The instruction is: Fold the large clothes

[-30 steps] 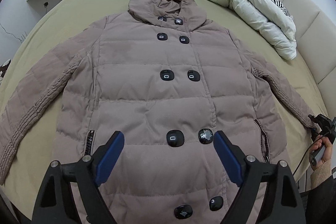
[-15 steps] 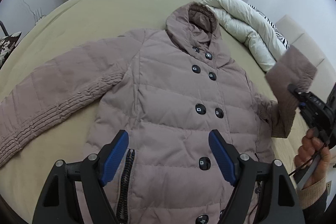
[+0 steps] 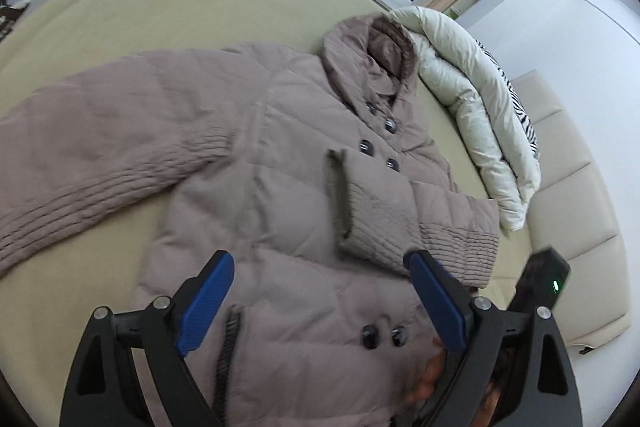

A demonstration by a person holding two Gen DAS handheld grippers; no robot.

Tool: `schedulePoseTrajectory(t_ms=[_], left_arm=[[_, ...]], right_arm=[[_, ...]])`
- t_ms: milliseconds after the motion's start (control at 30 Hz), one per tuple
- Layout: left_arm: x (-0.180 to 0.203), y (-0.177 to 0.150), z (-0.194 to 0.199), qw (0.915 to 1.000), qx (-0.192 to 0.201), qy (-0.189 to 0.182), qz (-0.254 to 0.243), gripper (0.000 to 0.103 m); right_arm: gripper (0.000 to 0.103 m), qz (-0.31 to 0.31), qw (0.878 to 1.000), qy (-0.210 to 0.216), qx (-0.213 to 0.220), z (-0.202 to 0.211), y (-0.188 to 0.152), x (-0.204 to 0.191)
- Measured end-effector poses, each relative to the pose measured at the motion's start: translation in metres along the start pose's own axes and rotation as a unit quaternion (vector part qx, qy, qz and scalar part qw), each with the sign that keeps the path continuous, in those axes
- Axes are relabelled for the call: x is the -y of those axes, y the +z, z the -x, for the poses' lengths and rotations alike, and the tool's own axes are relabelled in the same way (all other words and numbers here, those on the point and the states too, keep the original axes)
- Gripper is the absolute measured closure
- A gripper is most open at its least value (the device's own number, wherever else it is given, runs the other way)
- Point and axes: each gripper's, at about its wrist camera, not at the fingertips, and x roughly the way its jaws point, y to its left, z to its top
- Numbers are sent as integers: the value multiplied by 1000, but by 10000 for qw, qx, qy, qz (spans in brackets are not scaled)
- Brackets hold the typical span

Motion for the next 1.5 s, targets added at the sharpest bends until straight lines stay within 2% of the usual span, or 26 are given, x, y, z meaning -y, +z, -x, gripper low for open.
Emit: schedulePoseTrajectory(t_ms=[33, 133, 233, 333, 367, 400, 500, 600, 733, 900, 1000, 1100, 1200, 1300, 1333, 1400, 1500], left_arm=[[7, 5, -11, 9999, -80, -74, -22, 11], [24, 17, -53, 9986, -501, -191, -6, 11], [39, 27, -95, 9958, -880, -266, -27, 21], [47, 33, -127, 9946, -1032, -67, -68, 39], [47, 35, -135, 9944, -1055, 27, -52, 56], [46, 36, -140, 9943, -1065, 57, -14, 68], [44, 45, -139, 9940, -1089, -130, 6, 85], [36, 66, -116, 9971, -753, -71, -100, 87], [6, 100, -80, 9997, -132, 92, 185, 88], [-36, 124, -57, 9976, 245, 402, 517, 88], [-54, 130, -57, 9970, 184, 422, 623, 88], [-61, 129, -60, 9969, 134, 441, 643, 88], [-65, 125, -62, 9966, 104, 453, 681, 88], [-63, 125, -65, 9967, 87, 523, 608, 88], [-62, 125, -66, 9968, 81, 544, 579, 88], [-59, 124, -72, 9972, 13, 520, 542, 88], [-49, 120, -87, 9975, -76, 579, 411, 87]], right_arm=[[7, 0, 10000, 0, 0, 0, 0, 0], [7, -218, 9995, 172, 119, 35, -15, 14], [7, -709, 9967, 325, 226, 72, -46, 22], [7, -1167, 9922, 331, 302, 90, -66, 44], [7, -1287, 9907, 310, 303, 93, -69, 55], [7, -1421, 9890, 301, 291, 95, -72, 65], [7, -1856, 9808, 490, 354, 105, -81, 92], [7, -2190, 9719, 701, 494, 111, -81, 113], [7, -2767, 9531, 1020, 682, 117, -73, 137], [7, -3468, 9241, 1389, 799, 111, -55, 159], [7, -3752, 9107, 1593, 676, 88, -38, 162], [7, -3833, 9063, 1698, 539, 63, -20, 158], [7, -4165, 8930, 1677, 292, 34, -11, 160], [8, -4219, 8933, 1436, 588, 29, 3, 174], [7, -4295, 8889, 1384, 790, 32, 8, 183], [8, -4593, 8700, 1415, 1098, 35, 19, 205], [8, -4926, 8468, 1560, 1264, 38, 20, 236]])
